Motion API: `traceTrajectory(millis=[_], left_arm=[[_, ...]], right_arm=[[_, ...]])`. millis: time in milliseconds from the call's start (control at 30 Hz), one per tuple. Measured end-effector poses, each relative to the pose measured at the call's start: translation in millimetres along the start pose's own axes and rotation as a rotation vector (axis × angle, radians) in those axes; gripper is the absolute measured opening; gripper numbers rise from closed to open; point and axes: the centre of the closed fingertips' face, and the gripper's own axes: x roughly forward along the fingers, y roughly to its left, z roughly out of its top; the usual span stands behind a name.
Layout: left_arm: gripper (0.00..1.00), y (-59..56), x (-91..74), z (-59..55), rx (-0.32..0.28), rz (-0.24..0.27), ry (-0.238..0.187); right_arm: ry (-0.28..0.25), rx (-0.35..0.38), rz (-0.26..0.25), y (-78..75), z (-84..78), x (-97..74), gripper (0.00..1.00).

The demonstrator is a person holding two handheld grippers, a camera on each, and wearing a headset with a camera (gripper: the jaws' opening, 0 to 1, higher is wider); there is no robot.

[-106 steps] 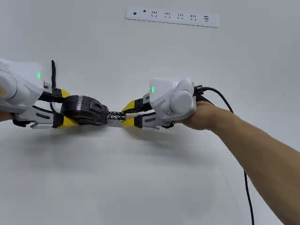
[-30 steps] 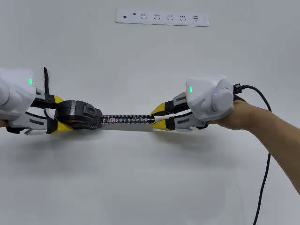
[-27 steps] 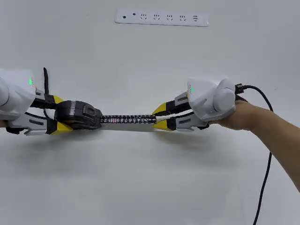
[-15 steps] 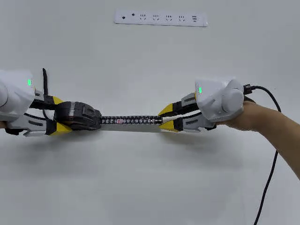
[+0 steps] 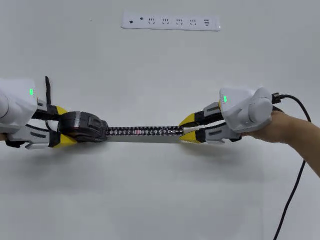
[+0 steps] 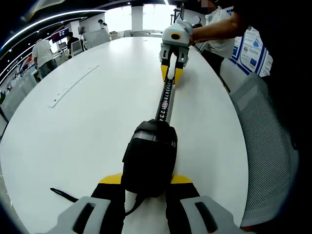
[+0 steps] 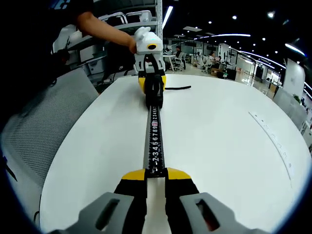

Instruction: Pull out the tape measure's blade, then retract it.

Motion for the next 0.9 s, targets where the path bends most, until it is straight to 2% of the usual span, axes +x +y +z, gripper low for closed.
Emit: traceTrajectory(millis=[467, 667, 900], left_arm=[[0.29, -0.4, 0.3, 0.3, 0.004, -0.003, 0.008], [0.29, -0.7, 0.9, 1.0, 0.004, -0.005, 0.01], [0.29, -0.8, 1.2, 1.1, 0.004, -0.006, 0.01]], right_arm=[[0.02, 0.021, -0.016, -0.6, -15.8, -19.4, 0.12], [0.035, 0.034, -0.033, -4.0, -27.8, -31.5, 0.12], [0.043, 0.041, -0.04, -3.7, -33.0, -38.0, 0.12]])
